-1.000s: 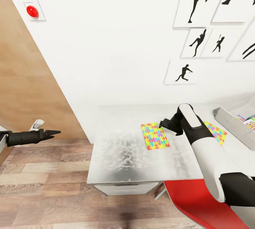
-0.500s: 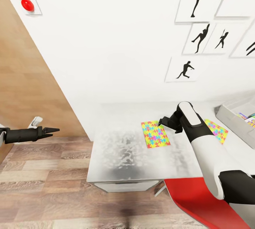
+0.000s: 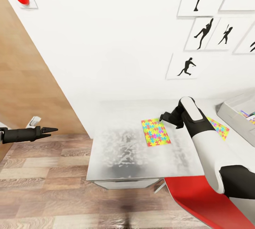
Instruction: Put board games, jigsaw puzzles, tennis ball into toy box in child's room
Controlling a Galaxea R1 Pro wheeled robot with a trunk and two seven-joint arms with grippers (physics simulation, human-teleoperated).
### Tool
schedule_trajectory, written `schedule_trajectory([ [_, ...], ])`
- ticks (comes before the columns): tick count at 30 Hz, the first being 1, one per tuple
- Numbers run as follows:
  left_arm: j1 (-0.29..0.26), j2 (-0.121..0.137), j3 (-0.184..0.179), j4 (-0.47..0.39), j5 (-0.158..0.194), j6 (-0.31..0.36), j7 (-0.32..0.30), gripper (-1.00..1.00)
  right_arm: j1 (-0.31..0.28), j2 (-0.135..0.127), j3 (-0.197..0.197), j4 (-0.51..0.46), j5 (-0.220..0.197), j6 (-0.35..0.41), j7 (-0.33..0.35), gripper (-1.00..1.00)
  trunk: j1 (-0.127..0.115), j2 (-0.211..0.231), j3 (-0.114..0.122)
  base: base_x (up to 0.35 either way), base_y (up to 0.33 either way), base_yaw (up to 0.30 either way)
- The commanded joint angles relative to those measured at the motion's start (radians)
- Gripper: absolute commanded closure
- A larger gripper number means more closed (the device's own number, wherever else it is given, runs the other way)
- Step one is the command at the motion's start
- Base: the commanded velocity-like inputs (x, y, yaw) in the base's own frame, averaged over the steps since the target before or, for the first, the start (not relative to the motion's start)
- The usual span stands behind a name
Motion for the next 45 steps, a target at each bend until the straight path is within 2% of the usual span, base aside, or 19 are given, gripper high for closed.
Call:
schedule_trajectory([
  [1, -0.001, 0.001, 0.0, 0.0, 0.003, 0.007, -0.001, -1.0, -0.003, -0.002, 0.004, 0.0, -0.009, 0.005, -0.01, -1.0, 0.001, -0.002, -0.003, 0.0, 0.0, 0.0],
  [31, -0.007, 0.004, 0.001, -0.003, 0.004, 0.026, -0.001, -1.0, -0.013, -0.001, 0.003, 0.002, -0.012, 0.009, -0.008, -1.0, 0.001, -0.002, -0.053, 0.0, 0.0, 0.0],
  [36, -0.013, 0.004, -0.001, -0.036, 0.003, 0.038, -0.001, -1.0, -0.019, -0.001, 0.002, 0.0, -0.013, 0.01, -0.008, -1.0, 0.001, -0.002, -0.061, 0.0, 0.0, 0.0],
  [45, -0.015, 0.027, 0.002, -0.064, 0.008, 0.059, -0.003, -1.0, -0.031, 0.003, 0.0, 0.001, -0.014, 0.01, 0.012, -1.0, 0.001, -0.002, -0.076, 0.0, 0.0, 0.0],
])
